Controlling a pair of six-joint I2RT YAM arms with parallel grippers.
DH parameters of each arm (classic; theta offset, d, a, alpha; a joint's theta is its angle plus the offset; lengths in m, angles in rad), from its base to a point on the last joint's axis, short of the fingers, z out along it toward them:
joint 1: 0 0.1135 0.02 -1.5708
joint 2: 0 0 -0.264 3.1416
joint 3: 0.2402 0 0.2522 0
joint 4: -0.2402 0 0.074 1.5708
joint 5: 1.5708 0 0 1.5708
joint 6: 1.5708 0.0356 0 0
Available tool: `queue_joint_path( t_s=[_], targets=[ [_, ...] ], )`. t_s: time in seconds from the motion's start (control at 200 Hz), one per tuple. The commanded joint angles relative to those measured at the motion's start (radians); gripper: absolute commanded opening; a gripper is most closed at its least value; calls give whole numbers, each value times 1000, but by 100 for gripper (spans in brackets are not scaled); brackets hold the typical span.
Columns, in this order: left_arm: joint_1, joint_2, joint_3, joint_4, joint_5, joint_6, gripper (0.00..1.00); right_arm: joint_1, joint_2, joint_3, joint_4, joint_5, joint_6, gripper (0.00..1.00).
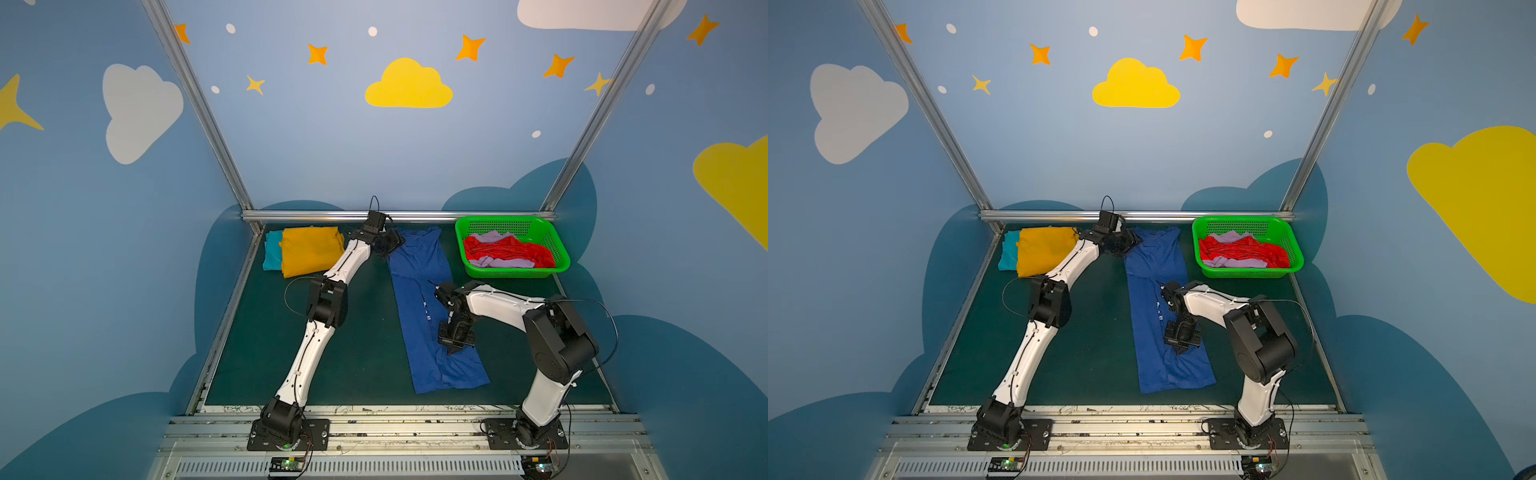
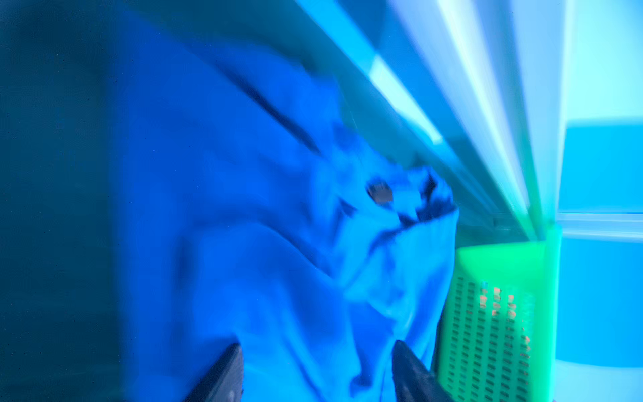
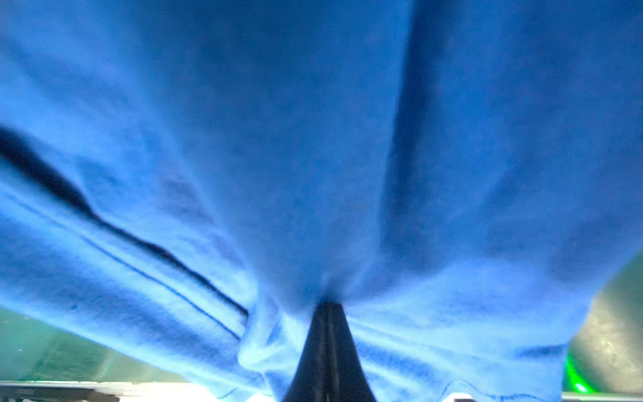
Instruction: Fold and stack the t-shirts
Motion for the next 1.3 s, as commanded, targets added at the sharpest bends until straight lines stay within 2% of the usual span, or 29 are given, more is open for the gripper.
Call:
queue_joint_path(
  t_s=[0.0, 0.085, 0.165, 0.235, 0.326, 0.401, 0.466, 0.526, 0.596, 0.671, 0.746, 0.836, 1.072, 1.157, 1.297],
  targets=[
    [49, -86, 39, -107, -26, 53, 71, 41, 66, 2, 233, -96, -35, 0],
    [43, -200, 2, -158, -42, 106, 72, 66, 30, 32, 228, -88, -60, 0],
    [22, -354, -140, -192, -69, 136, 73, 89, -39, 24, 203, -45, -65, 0],
    [-15, -519, -348, -198, -123, 154, 72, 80, -141, -31, 178, 2, -42, 0],
    [-80, -758, -762, -73, -157, 147, 67, 23, -285, -145, 124, 54, -7, 1],
    [-126, -894, -1033, -23, -167, 119, 65, -62, -410, -235, 76, 68, -3, 28],
    [-163, -987, -1219, 5, -168, 81, 64, -127, -492, -288, 52, 52, -27, 38],
    [-206, -1050, -1375, 34, -160, 46, 64, -162, -534, -312, 19, 38, -44, 37],
    [-270, -1105, -1492, 52, -168, 7, 60, -170, -553, -330, -17, 21, -55, 26],
    [-338, -1147, -1582, 75, -155, -46, 58, -169, -544, -360, -25, -34, -64, 22],
    [-394, -1169, -1633, 71, -136, -86, 59, -168, -522, -399, -15, -94, -62, 28],
    [-452, -1190, -1679, 54, -119, -118, 64, -164, -525, -467, 21, -144, -45, 29],
    [-555, -1192, -1818, 88, -32, -147, 67, -115, -535, -548, 112, -185, 3, 47],
    [-582, -1197, -1854, 141, 13, -171, 63, -99, -530, -559, 134, -185, 17, 45],
    [-642, -1180, -1848, 122, 29, -168, 61, -98, -540, -577, 157, -171, 30, 39]
  ],
)
